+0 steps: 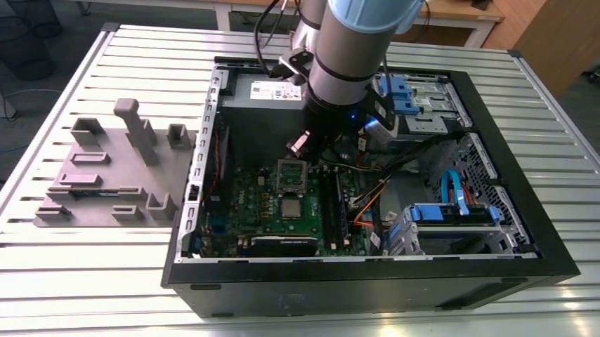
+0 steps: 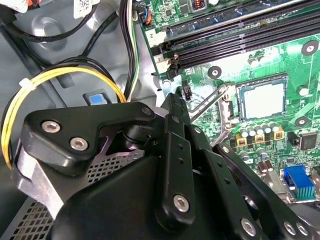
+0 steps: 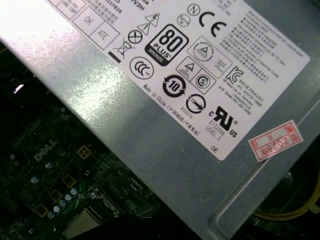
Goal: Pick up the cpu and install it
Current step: 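Close the cpu cover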
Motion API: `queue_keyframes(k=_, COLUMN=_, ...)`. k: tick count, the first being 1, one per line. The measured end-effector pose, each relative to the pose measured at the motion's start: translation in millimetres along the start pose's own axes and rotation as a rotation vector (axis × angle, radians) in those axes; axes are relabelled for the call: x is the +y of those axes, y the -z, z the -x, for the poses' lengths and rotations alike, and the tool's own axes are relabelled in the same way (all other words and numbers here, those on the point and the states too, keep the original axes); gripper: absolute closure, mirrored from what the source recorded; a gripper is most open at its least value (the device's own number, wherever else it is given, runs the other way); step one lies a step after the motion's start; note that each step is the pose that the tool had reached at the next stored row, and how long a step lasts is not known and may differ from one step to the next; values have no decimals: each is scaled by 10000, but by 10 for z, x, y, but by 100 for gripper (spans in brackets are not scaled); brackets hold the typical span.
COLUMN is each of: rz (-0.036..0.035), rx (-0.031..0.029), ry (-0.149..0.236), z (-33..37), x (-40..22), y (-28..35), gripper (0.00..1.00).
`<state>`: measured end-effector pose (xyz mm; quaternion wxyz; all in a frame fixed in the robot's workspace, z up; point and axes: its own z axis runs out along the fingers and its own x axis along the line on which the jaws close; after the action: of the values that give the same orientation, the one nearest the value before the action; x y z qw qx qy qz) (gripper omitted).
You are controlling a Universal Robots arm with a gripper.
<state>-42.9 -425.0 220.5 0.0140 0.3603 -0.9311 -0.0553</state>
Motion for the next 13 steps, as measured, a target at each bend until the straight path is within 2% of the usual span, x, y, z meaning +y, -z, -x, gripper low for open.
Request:
queue_keyframes(k=4, rz=-51, rx=48, ry=-4, z=-10, x=9, y=10, gripper=90)
queue_keyframes(k=9, rz=-58, rx=55, ry=-5, z=-24, x=23, y=24, gripper=90)
queue_keyframes(k=13, rz=-56, rx=54, ry=-5, z=-26, x=31, y=70, gripper=90)
